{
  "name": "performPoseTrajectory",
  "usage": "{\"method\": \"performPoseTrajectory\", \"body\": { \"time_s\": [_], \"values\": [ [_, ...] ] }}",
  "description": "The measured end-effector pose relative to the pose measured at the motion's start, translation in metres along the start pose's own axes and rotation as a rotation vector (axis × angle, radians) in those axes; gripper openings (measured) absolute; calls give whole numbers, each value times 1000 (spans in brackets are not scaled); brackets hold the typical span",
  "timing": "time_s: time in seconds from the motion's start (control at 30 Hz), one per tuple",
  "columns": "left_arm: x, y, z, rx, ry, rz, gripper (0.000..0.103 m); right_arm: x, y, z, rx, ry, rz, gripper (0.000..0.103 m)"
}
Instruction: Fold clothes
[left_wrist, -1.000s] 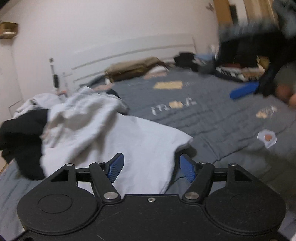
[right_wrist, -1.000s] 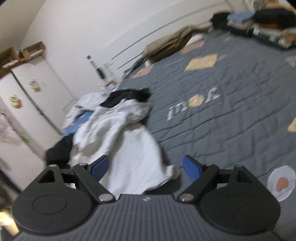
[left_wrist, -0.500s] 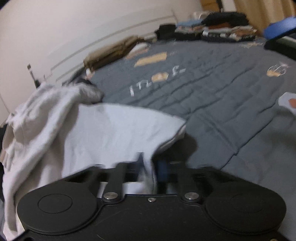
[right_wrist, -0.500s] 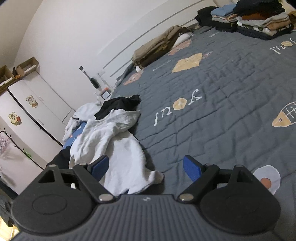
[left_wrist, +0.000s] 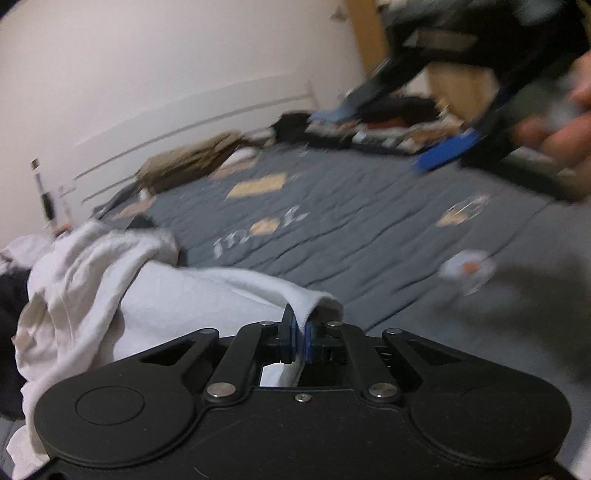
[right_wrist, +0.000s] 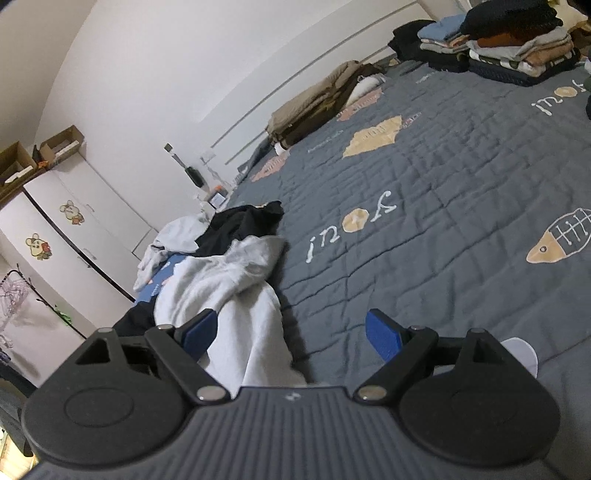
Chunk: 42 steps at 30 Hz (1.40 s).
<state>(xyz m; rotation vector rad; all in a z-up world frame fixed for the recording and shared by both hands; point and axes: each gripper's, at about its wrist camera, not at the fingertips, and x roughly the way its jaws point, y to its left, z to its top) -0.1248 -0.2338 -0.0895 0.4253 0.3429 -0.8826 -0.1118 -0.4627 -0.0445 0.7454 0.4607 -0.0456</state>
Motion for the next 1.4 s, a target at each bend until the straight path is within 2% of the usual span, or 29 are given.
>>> {"method": "performPoseTrajectory", "body": {
  "time_s": [0.13,0.23,0.3,0.37,0.43,0.47,0.5,0.57,0.67,0.73,0.93,1.1,1.2,1.3,1.4],
  "values": [
    [-46,-23,5,-17,-28,-132,4,-4,3,2,-10,-4,18,87],
    [-65,-41,-9,-27,59,-244,5,-6,5,3,-25,-7,19,87],
    [-68,-43,-24,-37,127,-268,6,-7,7,4,-39,-12,18,87],
    [-73,-35,-38,-62,144,-262,12,-5,10,3,-56,-10,8,87],
    [-80,-17,-44,-137,145,-256,18,-2,14,-1,-89,-4,-12,87],
    [-84,-7,-43,-167,135,-242,29,1,17,-4,-110,1,-21,87],
    [-87,3,-41,-186,121,-220,45,5,20,-6,-131,5,-27,87],
    [-94,29,-33,-209,66,-137,55,13,25,-12,-173,11,-40,87],
    [-86,71,-21,-240,23,-4,56,28,34,-20,-214,25,-21,87],
    [-77,99,-14,-263,5,77,62,41,44,-28,-266,41,-5,87],
    [-45,153,-19,-357,-4,236,63,83,86,-58,-512,85,51,87],
    [-49,174,-40,-399,15,256,66,115,114,-80,-749,132,46,87],
    [-53,183,-50,-406,24,267,66,130,121,-88,-859,172,77,87],
    [-55,187,-51,-378,8,285,69,149,125,-97,-923,218,75,87],
    [-54,193,-55,-407,12,297,70,166,125,-107,-960,246,67,87]
  ]
}}
